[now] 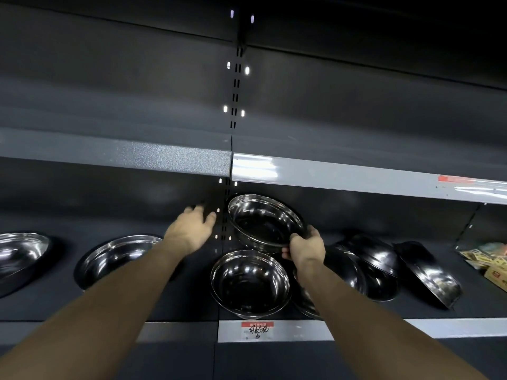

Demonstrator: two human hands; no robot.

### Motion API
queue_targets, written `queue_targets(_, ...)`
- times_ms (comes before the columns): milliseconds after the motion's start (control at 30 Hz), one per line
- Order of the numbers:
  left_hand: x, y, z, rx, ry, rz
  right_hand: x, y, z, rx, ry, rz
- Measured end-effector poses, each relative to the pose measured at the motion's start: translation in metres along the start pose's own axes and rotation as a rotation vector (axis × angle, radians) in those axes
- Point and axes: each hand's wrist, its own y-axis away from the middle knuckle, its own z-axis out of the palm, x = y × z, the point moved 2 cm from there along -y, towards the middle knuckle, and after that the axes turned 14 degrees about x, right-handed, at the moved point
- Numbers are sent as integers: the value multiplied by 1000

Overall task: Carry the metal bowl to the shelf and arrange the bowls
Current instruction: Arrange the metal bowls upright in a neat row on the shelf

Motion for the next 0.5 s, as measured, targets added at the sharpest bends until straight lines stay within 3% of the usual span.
queue_targets(200, -22, 7, -16, -17, -222, 43, 4, 3, 3, -39, 59, -25)
queue_targets(500, -21, 35, -18, -45, -326, 45, 28, 12, -7, -130, 111, -67)
